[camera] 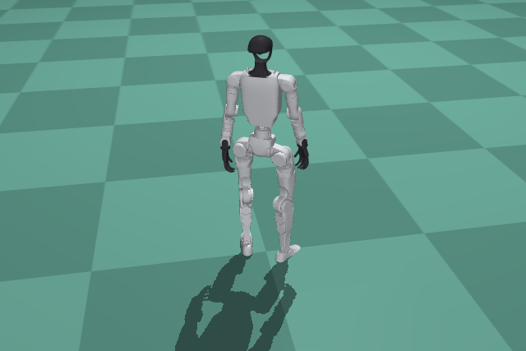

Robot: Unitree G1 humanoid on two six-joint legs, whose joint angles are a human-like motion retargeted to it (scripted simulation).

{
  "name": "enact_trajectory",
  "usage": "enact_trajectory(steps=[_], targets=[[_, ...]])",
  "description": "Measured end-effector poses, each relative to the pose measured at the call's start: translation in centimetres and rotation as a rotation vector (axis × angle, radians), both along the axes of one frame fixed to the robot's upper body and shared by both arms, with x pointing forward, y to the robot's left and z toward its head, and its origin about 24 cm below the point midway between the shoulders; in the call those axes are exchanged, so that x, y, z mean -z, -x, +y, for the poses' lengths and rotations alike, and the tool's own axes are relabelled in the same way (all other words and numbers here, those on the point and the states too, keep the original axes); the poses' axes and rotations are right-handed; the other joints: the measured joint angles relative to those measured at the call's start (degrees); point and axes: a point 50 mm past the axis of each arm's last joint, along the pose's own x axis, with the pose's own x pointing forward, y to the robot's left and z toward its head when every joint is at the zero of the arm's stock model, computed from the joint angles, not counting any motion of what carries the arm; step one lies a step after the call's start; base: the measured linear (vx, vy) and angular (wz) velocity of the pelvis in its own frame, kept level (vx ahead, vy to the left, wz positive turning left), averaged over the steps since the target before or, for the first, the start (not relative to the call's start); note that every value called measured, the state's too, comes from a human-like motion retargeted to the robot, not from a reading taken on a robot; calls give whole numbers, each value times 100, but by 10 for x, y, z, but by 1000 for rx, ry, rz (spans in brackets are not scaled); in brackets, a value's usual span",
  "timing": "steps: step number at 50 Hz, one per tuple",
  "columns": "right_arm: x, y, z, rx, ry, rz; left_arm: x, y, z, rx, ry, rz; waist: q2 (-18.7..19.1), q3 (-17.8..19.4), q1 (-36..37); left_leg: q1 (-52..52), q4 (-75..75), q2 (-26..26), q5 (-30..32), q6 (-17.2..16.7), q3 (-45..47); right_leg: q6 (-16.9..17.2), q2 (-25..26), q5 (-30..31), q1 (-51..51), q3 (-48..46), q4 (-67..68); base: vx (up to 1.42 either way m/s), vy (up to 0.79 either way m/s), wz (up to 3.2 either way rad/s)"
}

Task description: In place motions

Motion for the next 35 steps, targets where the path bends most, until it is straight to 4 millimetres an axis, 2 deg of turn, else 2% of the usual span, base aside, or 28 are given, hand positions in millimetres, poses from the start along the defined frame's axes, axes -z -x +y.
enact_trajectory(steps=[5, 7, 8, 10, 13, 15, 18, 22, 25, 27, 30, 33, 35], targets=[[-3, 37, -32, 136, 111, 80, 2, -4, -12, 3, 44, -2, 289, -113, 97, 44, -19, -108, -67, 128, -333, -139, -200, 62, -87, -335, 807, 17, 35, 49], [-4, 54, -39, 218, 125, 103, 2, -7, -9, 9, 51, -1, 546, -251, 10, -40, 63, 109, -90, 156, -467, -596, -262, -131, -586, -311, 2012, 21, 30, 60], [-5, 61, -40, 259, 127, 114, 2, -10, -5, 14, 48, -8, 602, -263, -33, -59, 83, 159, -81, 169, -503, -886, -108, -334, -940, 80, 2604, 16, 22, 35], [-5, 72, -41, 327, 121, 130, 2, -21, 4, 37, 23, -42, 639, -40, -236, 43, 111, 161, -42, 234, -615, -1007, -27, -518, -1279, -96, 3057, 6, 8, 50], [-6, 79, -43, 371, 120, 128, 3, -53, 21, 103, -29, -119, 583, 511, -851, 361, -27, 45, 80, 399, -712, -628, 318, -523, -1895, -138, 2396, -11, -4, 98], [-7, 85, -47, 377, 143, 118, 2, -77, 31, 155, -46, -175, 545, 878, -1356, 513, -41, 48, 141, 482, -783, -610, 419, -634, -2380, -208, 1708, -17, -1, 121], [-10, 98, -54, 384, 199, 123, -2, -120, 44, 224, -77, -280, 688, 1415, -2235, 548, -42, 247, 280, 545, -1291, -750, 517, -828, -3384, -2, 960, -24, 6, 154], [-16, 126, -54, 434, 260, 214, -12, -176, 51, 290, -132, -434, 1022, 2196, -3204, 519, 26, 740, 423, 582, -2064, -1113, 296, -823, -4610, 378, 737, -22, 7, 166], [-21, 148, -49, 491, 294, 302, -20, -210, 46, 328, -157, -542, 1276, 2719, -3486, 437, 282, 1168, 387, 567, -2472, -1300, 204, -758, -5127, 847, 765, -9, 0, 115], [-25, 168, -44, 536, 316, 365, -22, -225, 38, 357, -155, -599, 1505, 2813, -3452, 315, 406, 1404, 364, 530, -2661, -1415, 182, -741, -5497, 1240, 828, 5, -5, 63], [-26, 178, -38, 554, 312, 397, -19, -225, 26, 372, -132, -609, 1643, 2725, -3310, 239, 480, 1471, 329, 511, -2723, -1479, 81, -749, -5524, 1274, 766, 8, -1, 11], [-20, 158, -38, 536, 267, 342, -13, -212, 19, 353, -103, -582, 1520, 2653, -3185, 338, 432, 1277, 317, 524, -2616, -1375, -24, -691, -5105, 1205, 703, 2, 4, -14], [-14, 138, -40, 515, 234, 278, -8, -196, 16, 329, -82, -542, 1380, 2541, -3114, 405, 346, 1086, 329, 528, -2498, -1273, -98, -651, -4707, 1075, 663, 5, 5, -45]])
